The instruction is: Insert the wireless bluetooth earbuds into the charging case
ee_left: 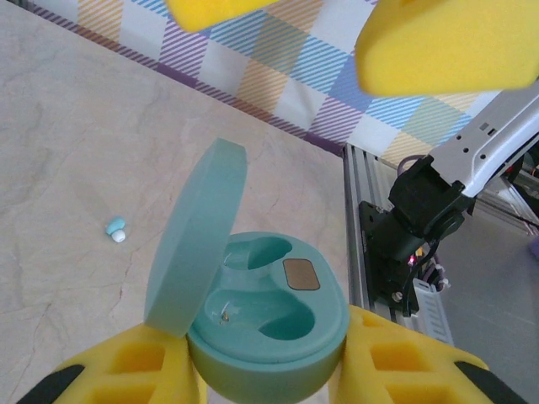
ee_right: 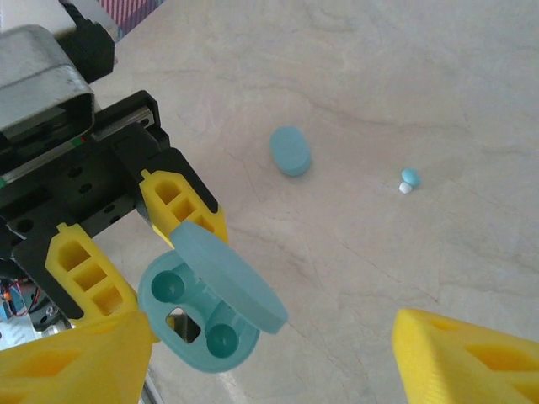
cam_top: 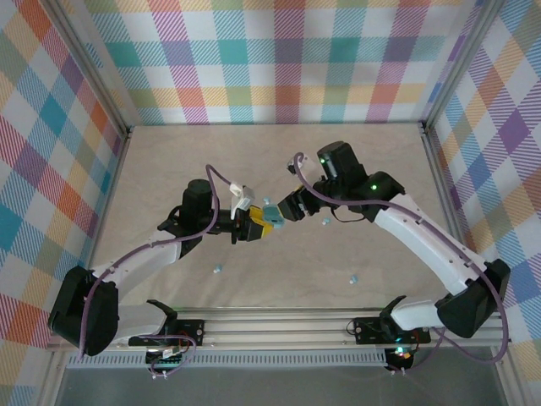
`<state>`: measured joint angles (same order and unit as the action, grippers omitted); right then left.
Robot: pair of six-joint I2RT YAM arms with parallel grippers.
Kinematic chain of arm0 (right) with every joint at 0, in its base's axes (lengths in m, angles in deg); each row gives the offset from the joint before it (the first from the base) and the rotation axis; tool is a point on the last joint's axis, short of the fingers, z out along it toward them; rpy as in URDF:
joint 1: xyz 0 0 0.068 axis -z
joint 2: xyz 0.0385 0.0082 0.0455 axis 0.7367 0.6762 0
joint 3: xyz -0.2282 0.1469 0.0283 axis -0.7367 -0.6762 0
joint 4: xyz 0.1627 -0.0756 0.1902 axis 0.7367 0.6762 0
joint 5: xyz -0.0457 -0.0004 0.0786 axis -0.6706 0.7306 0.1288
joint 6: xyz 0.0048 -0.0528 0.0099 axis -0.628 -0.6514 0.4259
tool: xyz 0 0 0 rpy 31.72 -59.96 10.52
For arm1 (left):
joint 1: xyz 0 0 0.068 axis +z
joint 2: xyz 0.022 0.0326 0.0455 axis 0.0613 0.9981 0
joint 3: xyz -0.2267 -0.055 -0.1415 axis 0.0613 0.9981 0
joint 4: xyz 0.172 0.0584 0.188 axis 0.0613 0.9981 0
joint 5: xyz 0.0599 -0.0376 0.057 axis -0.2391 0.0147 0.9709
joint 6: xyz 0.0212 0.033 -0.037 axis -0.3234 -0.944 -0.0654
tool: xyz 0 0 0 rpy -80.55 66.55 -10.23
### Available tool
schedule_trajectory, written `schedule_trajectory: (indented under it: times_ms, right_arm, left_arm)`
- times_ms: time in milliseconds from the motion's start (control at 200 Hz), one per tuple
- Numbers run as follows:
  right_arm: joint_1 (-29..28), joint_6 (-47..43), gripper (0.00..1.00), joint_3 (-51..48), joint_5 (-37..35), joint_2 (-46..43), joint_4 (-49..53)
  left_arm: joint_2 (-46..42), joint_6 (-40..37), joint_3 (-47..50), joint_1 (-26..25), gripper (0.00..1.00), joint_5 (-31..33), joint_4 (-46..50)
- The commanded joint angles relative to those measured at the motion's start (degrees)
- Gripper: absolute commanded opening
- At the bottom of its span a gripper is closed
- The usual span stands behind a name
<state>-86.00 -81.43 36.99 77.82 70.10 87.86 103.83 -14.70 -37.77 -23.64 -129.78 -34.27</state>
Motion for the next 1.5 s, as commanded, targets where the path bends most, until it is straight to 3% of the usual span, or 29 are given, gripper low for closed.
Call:
schedule_trajectory:
  times_ms: [0, 175, 355, 500, 665, 1065, 1500]
  right_arm:
    - [0.82, 3.07, 0.76, -0.61, -2.23, -1.52, 1.86]
    - [3.25, 13.19, 0.74, 0.18, -9.68, -3.15, 6.76]
    - [9.36, 30.84, 0.67, -1.21, -15.72, -4.6, 20.52]
    - [13.81, 40.23, 0.61, -12.57, -17.22, -9.09, 25.27]
    - [16.1, 47.37, 0.5, -26.77, -15.55, -13.99, 21.22]
    - [16.35, 49.97, 0.32, -39.8, -13.55, -10.83, 12.98]
    - [16.4, 46.2, 0.4, -42.83, -15.07, -4.94, 9.19]
  left_arm:
    - [0.65, 0.75, -2.22, 0.61, 0.16, -1.7, -1.25]
    - [1.35, 1.18, -2.42, 0.88, 0.15, -0.92, -1.07]
    - [2.13, 0.87, -3.05, 1.05, 0.15, 0.14, -0.07]
    - [2.49, -0.16, -3.01, 1.05, 0.15, 0.25, 0.5]
    - [2.83, -1.32, -3.0, 1.1, 0.15, -0.44, 1.26]
    - [1.95, -4.34, -3.33, 1.31, 0.15, -1.52, 4.64]
    - [2.06, -4.43, -3.32, 1.23, 0.15, -1.8, 4.46]
